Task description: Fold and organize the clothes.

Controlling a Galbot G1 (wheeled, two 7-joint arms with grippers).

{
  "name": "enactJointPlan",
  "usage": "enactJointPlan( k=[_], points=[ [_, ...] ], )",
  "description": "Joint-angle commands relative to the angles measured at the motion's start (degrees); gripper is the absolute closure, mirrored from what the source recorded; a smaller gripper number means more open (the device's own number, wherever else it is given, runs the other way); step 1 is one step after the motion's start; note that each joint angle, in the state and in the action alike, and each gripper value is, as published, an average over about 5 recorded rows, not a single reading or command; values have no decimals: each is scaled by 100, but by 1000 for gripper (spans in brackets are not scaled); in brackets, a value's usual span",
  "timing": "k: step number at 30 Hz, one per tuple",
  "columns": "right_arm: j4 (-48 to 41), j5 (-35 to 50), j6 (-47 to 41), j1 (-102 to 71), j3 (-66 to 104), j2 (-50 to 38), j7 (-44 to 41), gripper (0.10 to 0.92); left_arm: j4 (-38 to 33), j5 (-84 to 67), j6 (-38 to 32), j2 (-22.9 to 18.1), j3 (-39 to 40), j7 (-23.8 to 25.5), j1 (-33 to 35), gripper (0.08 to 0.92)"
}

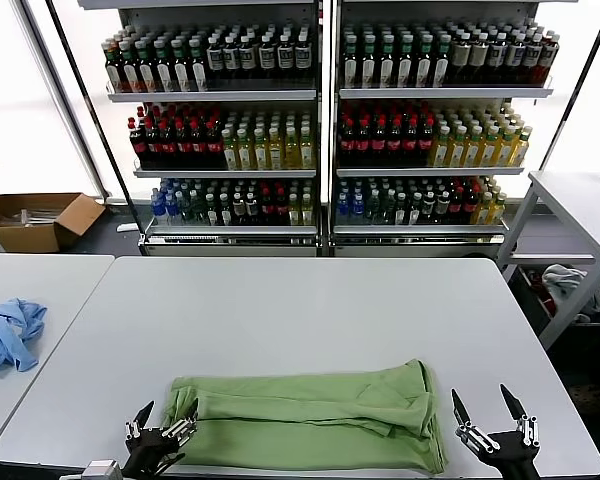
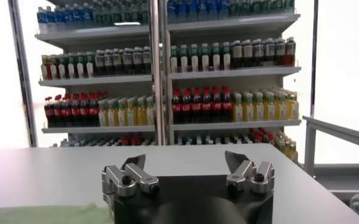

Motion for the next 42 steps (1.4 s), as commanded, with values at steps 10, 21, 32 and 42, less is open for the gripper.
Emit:
enactJointPlan(
  k=[10,21,32,42],
  points=[
    [-64,-207,164,-39,-49,83,-3,203,388,-142,-158,-173,445,224,-210,201],
    [-44,-208,166,-14,-80,117,10,203,343,518,-666,-250,945,192,-270,504],
    [-11,-210,135,70,-172,128,60,203,55,-131,-576,-7,-102,-297,-547,825],
    [-6,-217,135,122,-198,75,102,203,219,-1108,-41,64,-2845,-545,-402,905]
  ],
)
